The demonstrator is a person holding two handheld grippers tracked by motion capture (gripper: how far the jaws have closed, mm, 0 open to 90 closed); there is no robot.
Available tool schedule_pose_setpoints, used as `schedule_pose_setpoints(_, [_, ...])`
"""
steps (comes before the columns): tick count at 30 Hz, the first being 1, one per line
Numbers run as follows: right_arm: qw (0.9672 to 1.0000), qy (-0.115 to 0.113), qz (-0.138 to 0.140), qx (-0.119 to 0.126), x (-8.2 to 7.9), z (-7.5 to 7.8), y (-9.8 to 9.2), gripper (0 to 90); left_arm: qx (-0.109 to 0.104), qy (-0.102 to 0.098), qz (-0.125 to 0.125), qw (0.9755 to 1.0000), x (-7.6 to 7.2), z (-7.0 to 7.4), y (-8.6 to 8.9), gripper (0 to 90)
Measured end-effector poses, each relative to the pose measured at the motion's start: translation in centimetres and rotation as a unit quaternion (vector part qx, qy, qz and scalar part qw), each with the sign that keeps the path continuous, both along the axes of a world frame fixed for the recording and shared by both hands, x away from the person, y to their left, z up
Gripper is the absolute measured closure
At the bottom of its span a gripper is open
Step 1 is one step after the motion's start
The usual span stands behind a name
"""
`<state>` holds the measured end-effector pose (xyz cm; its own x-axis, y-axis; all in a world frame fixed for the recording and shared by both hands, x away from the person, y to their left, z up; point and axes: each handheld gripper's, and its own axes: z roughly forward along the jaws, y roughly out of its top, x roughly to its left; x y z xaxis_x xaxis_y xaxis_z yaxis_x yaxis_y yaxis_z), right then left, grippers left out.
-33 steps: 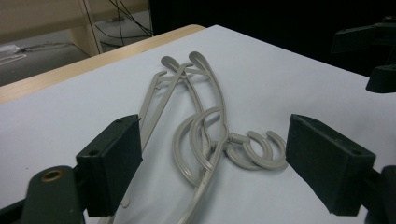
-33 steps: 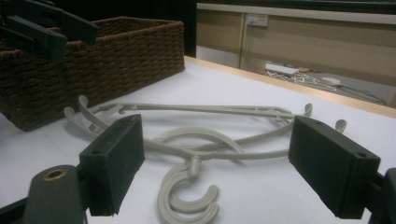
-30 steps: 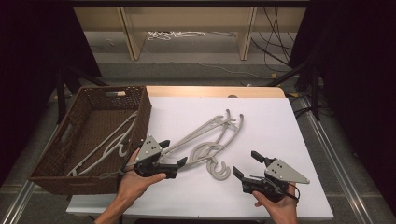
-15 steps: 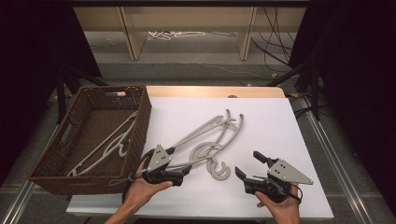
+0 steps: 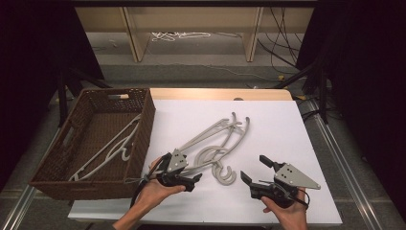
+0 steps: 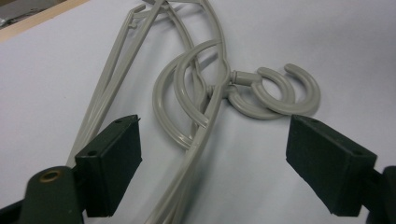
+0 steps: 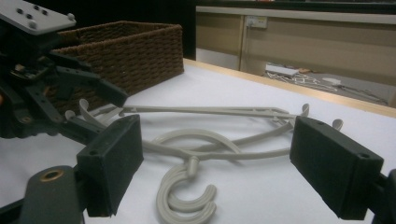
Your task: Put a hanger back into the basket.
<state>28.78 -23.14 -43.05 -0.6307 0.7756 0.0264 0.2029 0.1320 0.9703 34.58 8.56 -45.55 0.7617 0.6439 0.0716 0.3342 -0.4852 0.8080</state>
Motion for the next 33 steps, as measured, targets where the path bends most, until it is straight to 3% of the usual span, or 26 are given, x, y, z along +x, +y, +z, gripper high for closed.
schedule_pose_setpoints(3, [1.0000,0.001,0.000,0.001,0.1,-0.1,0.0,18.2,0.012,0.009,-0.013,0.9998,0.5,0.0,-0.7,19.0])
schedule_pose_setpoints(6, [1.0000,0.003,0.003,0.003,0.2,-0.2,0.0,18.2,0.023,0.003,-0.019,0.9996,1.0,-0.1,-1.1,19.3])
schedule_pose_setpoints(11, [1.0000,0.006,0.002,-0.005,0.1,-0.2,0.1,18.2,0.050,0.022,-0.031,0.9980,1.9,-0.2,-1.5,20.3])
schedule_pose_setpoints(16, [0.9999,0.011,0.001,-0.010,0.0,0.0,0.1,18.2,0.101,0.031,-0.040,0.9936,2.4,-0.5,-2.6,23.3])
schedule_pose_setpoints(18, [0.9999,0.006,0.004,-0.008,0.0,-0.1,0.1,18.2,0.108,0.035,-0.041,0.9927,2.6,-0.7,-3.0,25.6])
schedule_pose_setpoints(21, [1.0000,0.005,0.004,-0.006,0.0,0.0,0.2,18.3,0.141,0.048,-0.054,0.9874,3.0,-1.1,-3.3,31.5])
schedule_pose_setpoints(22, [0.9999,0.006,0.007,-0.004,0.0,-0.1,0.3,18.2,0.147,0.043,-0.056,0.9865,3.2,-1.2,-3.4,34.5])
schedule_pose_setpoints(25, [1.0000,-0.001,0.001,-0.008,-0.1,0.0,0.3,18.3,0.147,0.052,-0.060,0.9860,3.5,-1.3,-3.7,38.5])
schedule_pose_setpoints(29, [1.0000,0.000,0.003,-0.008,-0.1,0.0,0.3,18.3,0.159,0.065,-0.065,0.9830,4.0,-1.4,-3.9,49.6])
schedule_pose_setpoints(30, [1.0000,0.001,0.008,-0.004,-0.1,0.0,0.3,18.4,0.157,0.065,-0.060,0.9836,4.1,-1.6,-4.0,52.5])
schedule_pose_setpoints(31, [1.0000,0.000,0.007,-0.001,-0.1,0.0,0.4,18.4,0.164,0.064,-0.063,0.9823,4.2,-1.5,-4.0,54.8])
schedule_pose_setpoints(33, [0.9999,0.004,0.003,-0.014,-0.2,0.1,0.2,18.4,0.160,0.064,-0.062,0.9831,4.4,-1.6,-4.0,60.4])
